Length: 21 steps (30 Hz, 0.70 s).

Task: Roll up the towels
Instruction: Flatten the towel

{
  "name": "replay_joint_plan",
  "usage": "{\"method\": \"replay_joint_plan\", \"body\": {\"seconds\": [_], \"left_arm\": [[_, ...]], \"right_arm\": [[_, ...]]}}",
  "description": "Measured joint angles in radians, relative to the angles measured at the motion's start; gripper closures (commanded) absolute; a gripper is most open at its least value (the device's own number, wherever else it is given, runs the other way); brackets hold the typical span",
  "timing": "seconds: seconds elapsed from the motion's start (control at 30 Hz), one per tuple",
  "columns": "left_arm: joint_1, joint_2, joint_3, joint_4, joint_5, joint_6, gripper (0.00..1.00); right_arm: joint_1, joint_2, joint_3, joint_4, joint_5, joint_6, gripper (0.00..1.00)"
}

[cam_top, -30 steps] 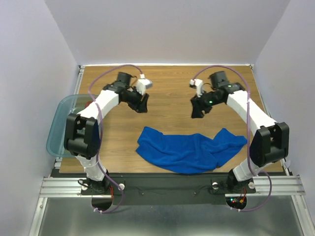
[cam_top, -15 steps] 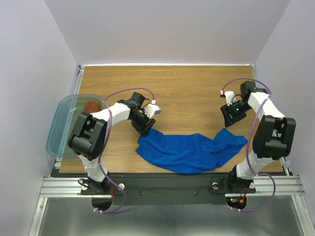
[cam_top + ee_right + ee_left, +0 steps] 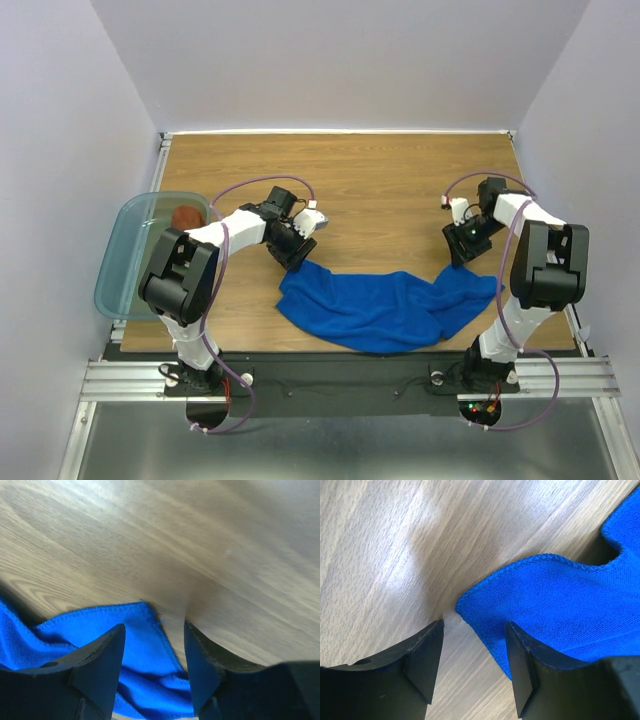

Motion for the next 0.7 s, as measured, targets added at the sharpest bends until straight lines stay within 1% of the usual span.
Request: {"method": "replay_joint_plan", "body": {"seconds": [0.1,0.17,0.23,0.27,0.3,0.33,0.43,0.57,0.63,0.7], "left_arm": [[0.000,0.000,0.000,0.002,-0.007,0.000,0.37],[0.000,0.000,0.000,0.005,-0.009,0.000,0.36],[-0.001,0.000,0.000,0.006,-0.007,0.000,0.36],[-0.001,0.000,0.000,0.006,-0.004,0.000,0.36],[-0.003,0.000,0.000,0.006,-0.002,0.000,0.36],[-0.004,0.000,0.000,0.006,-0.001,0.000,0.36],[-0.010,0.000,0.000,0.012,0.005,-0.004,0.38],[-0.012,0.009,0.005,0.025,0.012,-0.017,0.43],[-0.013,0.020,0.014,0.034,0.013,-0.028,0.56],[-0.013,0.031,0.021,0.042,0.012,-0.035,0.63]], "right_arm": [[0.012,-0.007,-0.029,0.023,0.008,0.004,0.52],[0.018,-0.018,-0.045,0.039,0.009,0.007,0.61],[0.021,-0.024,-0.056,0.049,0.009,0.013,0.72],[0.021,-0.025,-0.060,0.057,0.008,0.013,0.83],[0.021,-0.026,-0.063,0.063,0.009,0.013,0.88],[0.021,-0.026,-0.066,0.069,0.008,0.017,0.98],[0.022,-0.027,-0.071,0.075,0.001,0.021,1.00],[0.022,-0.027,-0.071,0.074,-0.016,0.028,1.00],[0.022,-0.027,-0.071,0.073,-0.028,0.031,0.99],[0.023,-0.028,-0.071,0.072,-0.036,0.033,0.99]]}}
